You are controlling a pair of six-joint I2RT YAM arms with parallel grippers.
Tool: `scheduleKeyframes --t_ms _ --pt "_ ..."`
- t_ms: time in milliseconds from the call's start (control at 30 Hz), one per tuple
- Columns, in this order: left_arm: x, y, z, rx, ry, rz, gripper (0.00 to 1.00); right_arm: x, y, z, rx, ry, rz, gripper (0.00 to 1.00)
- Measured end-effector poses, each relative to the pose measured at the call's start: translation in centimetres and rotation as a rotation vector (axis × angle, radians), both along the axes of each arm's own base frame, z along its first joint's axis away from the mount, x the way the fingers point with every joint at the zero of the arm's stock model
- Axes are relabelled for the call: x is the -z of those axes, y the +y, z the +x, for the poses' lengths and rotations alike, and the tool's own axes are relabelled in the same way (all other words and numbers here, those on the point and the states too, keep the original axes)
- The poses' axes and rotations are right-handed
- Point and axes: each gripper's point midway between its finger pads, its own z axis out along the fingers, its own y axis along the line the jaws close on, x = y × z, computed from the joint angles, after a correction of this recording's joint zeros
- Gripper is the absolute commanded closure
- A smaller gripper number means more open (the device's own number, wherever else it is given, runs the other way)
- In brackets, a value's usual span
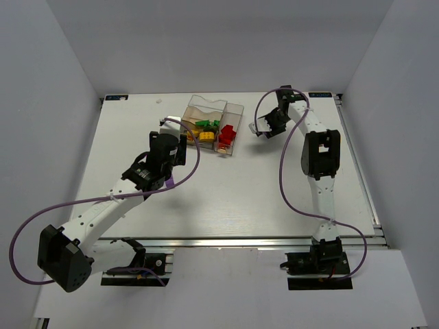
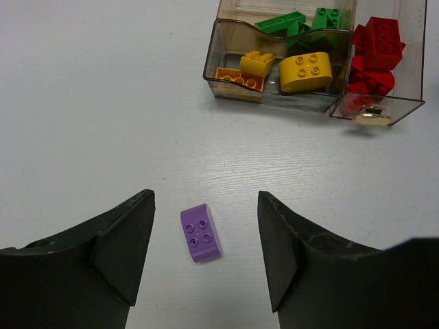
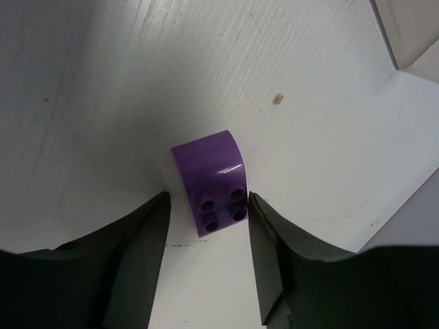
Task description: Sort the legos into containers by color
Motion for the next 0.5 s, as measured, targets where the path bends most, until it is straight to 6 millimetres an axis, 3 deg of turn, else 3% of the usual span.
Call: scheduleKeyframes --t_ms 300,500 --pt "0.0 0.01 0.0 0.0 0.0 0.0 0.28 0.05 0.03 0.1 0.001 -0.006 -0.009 0.62" --pt "-0.01 0.0 0.0 0.0 0.0 0.0 0.28 0.03 -0.02 -0.26 -0.003 -0.003 -0.01 0.64"
